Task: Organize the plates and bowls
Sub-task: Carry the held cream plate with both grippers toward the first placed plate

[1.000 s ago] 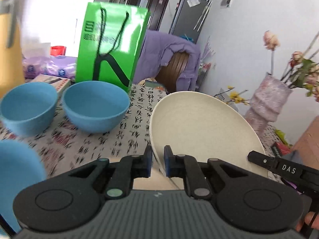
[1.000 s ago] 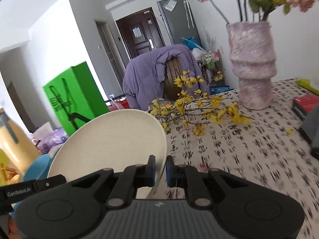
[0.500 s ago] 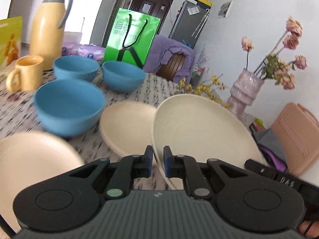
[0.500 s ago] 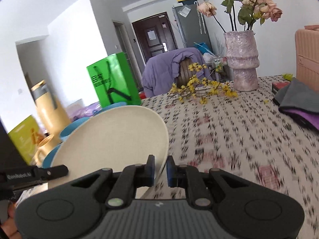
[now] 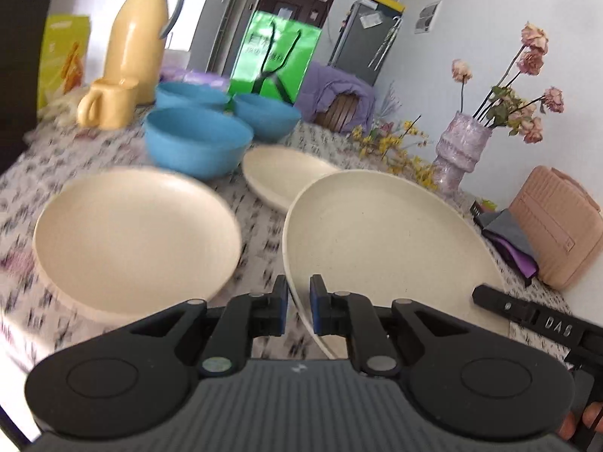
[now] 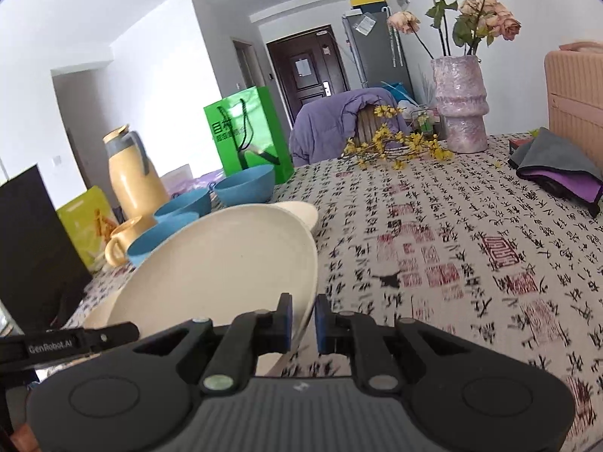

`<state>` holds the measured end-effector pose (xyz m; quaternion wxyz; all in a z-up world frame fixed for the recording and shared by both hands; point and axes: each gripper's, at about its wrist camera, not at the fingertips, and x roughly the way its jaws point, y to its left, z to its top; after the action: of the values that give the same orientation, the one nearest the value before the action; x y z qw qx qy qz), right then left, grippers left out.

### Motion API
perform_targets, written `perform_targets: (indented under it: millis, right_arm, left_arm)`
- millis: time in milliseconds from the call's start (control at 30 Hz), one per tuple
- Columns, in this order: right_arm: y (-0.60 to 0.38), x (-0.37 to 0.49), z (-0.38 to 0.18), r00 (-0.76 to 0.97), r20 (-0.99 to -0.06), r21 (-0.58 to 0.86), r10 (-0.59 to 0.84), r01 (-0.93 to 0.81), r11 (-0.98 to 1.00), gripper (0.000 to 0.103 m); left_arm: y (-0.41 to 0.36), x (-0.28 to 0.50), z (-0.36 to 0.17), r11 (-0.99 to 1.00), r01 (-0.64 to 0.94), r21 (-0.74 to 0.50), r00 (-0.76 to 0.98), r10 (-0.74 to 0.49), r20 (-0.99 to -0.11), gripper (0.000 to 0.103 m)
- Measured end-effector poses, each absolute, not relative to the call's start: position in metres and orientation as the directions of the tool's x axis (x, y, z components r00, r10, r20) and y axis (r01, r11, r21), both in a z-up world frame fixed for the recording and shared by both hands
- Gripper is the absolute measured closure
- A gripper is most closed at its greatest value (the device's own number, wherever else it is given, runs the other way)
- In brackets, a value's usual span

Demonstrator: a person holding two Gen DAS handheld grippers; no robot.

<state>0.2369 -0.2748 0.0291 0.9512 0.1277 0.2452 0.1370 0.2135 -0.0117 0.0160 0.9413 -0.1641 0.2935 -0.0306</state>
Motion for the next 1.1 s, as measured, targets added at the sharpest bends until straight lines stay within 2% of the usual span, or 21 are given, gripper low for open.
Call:
perform_targets:
  millis: [400, 667, 1100]
  right_arm:
    - [-0.272, 0.223, 0.009, 0.829, -0.464, 0.339, 0.313, -0.16, 0.927, 0.091]
    - [-0.267, 0.234, 0.008, 0.815, -0.476, 0.35, 0.33, -0.168, 0.922, 0.091]
    - [-0.189, 0.286, 0.009, 0.743, -0.501, 0.313, 0.443, -0.321, 0.894, 0.089]
  left_arm:
    - [-0.014, 0.198, 0.004, 0.959, -0.028, -0.282, 0.795, -0.15, -0.587, 0.09]
    - [-0.007, 0.207, 0.009, 0.959, -0.048, -0.28, 0.803, -0.129, -0.581, 0.09]
    - [0.061, 0.218, 0.017, 0.936, -0.206, -0.286, 0.844, 0.022, -0.536, 0.09]
